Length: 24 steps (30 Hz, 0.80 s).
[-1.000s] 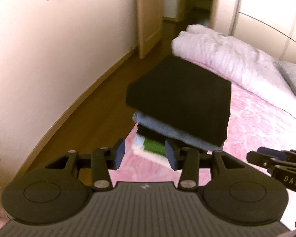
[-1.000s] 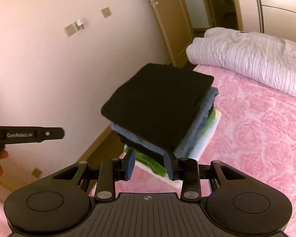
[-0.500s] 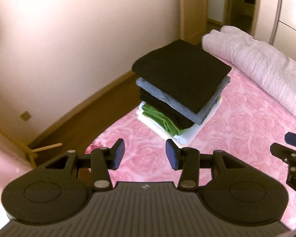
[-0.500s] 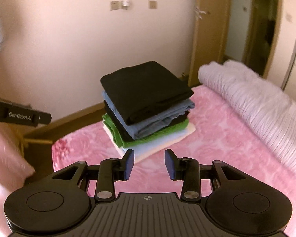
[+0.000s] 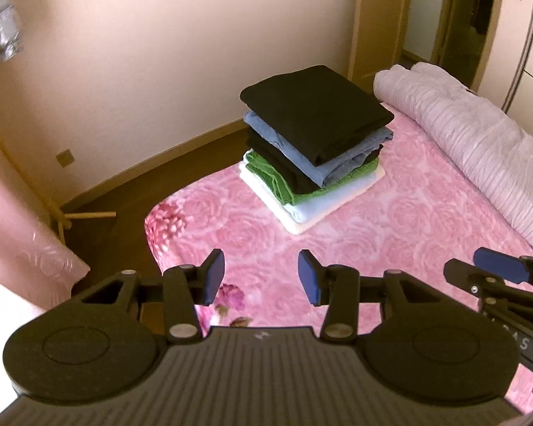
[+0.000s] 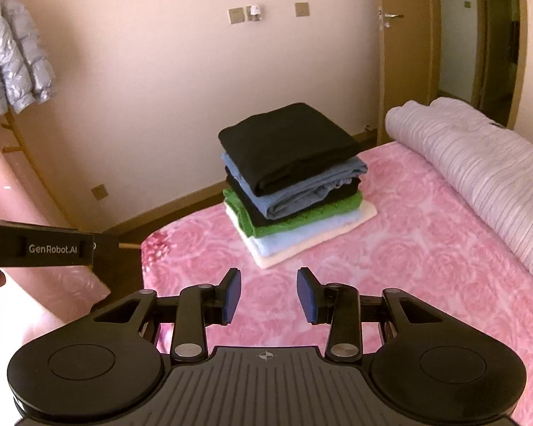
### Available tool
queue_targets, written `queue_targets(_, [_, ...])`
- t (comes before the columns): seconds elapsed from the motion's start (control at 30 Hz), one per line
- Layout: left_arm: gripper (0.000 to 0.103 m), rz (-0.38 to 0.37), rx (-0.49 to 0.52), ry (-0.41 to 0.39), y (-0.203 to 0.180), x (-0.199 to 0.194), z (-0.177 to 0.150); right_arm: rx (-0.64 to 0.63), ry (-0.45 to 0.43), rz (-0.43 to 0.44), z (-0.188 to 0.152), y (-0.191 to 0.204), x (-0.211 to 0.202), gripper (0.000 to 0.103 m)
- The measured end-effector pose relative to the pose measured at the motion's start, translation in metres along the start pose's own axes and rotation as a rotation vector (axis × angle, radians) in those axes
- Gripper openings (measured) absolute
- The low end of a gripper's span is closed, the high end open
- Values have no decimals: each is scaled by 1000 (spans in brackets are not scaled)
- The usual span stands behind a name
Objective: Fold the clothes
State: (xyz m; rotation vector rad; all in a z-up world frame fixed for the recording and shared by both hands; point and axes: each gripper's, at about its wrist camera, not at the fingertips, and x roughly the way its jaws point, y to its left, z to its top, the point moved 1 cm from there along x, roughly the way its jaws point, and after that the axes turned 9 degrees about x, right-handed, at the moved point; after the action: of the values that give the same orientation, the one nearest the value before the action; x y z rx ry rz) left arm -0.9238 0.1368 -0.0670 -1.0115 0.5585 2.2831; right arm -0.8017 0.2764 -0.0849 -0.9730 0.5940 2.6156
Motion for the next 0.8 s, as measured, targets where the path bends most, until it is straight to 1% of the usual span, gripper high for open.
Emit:
queue_targets(0.2, [41, -4, -20, 13, -29, -7, -10, 7, 43, 22, 7, -23, -1, 39])
queue_targets(0.33, [41, -8, -20, 20, -47, -8, -10, 25, 84, 15, 12, -40, -1, 39])
queue_targets(0.53, [41, -6, -22, 39, -70, -6, -10, -11, 150, -17, 13, -58, 1, 39])
queue_targets(0.8, [41, 13, -25, 68, -85, 4, -9, 2, 225, -80, 16, -84, 16, 39])
